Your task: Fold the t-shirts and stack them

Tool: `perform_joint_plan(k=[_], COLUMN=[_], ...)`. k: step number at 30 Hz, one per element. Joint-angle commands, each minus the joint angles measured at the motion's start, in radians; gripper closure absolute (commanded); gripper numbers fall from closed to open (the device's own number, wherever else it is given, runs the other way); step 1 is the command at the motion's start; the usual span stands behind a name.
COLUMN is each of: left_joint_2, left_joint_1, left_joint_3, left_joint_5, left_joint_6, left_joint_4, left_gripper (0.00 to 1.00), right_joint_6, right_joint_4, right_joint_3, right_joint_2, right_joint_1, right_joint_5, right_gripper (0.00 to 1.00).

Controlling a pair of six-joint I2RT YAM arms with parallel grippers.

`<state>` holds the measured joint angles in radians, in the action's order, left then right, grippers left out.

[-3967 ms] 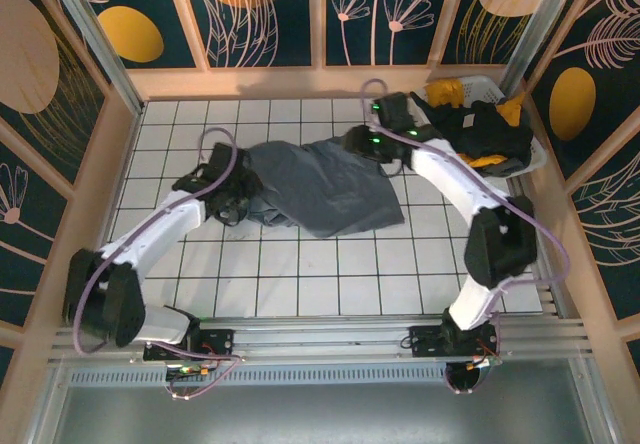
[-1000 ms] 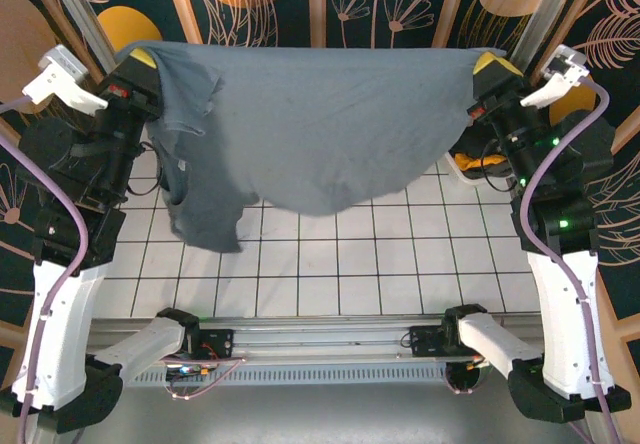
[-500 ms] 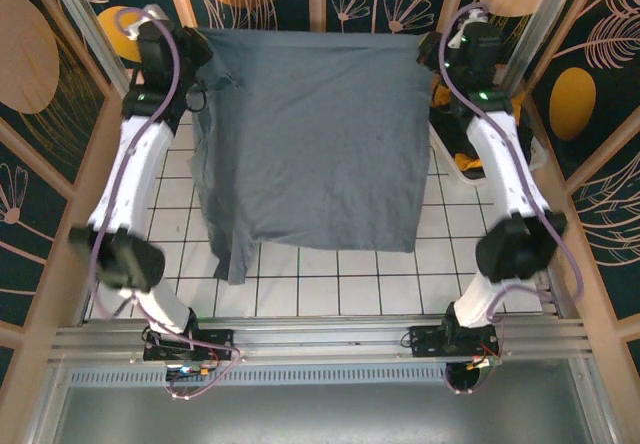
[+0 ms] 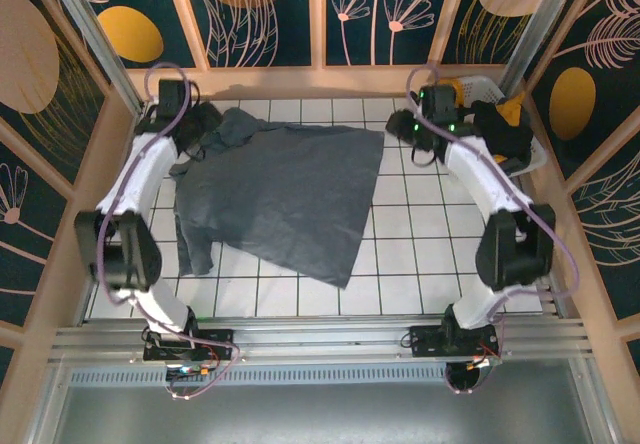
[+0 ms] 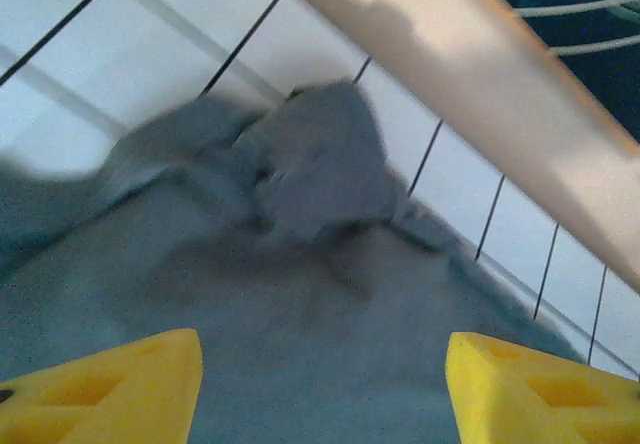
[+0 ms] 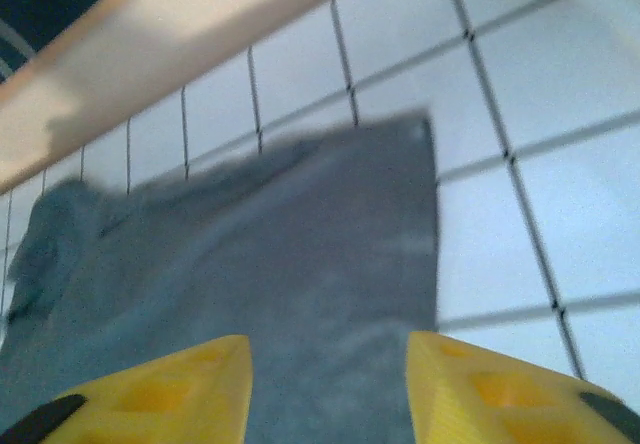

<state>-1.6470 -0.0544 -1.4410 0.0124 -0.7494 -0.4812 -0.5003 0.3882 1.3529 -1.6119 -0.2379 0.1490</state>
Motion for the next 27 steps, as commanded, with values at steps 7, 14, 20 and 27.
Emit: perform_joint_plan(k=[7, 14, 20, 27], left_joint_2=[0.182, 0.156, 0.144, 0.154], left_joint_1=[0.001, 0.001, 0.001, 0.001], left_joint_3=[0.367, 0.367, 0.351, 0.363], left_joint_5=[0.056, 0.026, 0.006, 0.009], left_joint_6=[-0.059, -0.064, -0.059, -0.031], left_joint_4=[-0.022, 0.001, 0.004, -0.026], left_gripper=[0.41, 0.41, 0.41, 0.39], right_joint_6=[0.013, 0.029, 0.0, 0.053], right_joint_4=[-0.042, -0.025, 0.099, 0.154], right_joint_3=[-0.358, -0.339, -0.253, -0.21], right_joint_2=[0.111, -0.108, -0.288, -0.321], right_joint_1=[-0.338, -0.406, -0.266, 0.02], right_joint_5=[0.084, 0.145, 0.034, -0.077], right_gripper=[0.72, 0.69, 0.7, 0.71])
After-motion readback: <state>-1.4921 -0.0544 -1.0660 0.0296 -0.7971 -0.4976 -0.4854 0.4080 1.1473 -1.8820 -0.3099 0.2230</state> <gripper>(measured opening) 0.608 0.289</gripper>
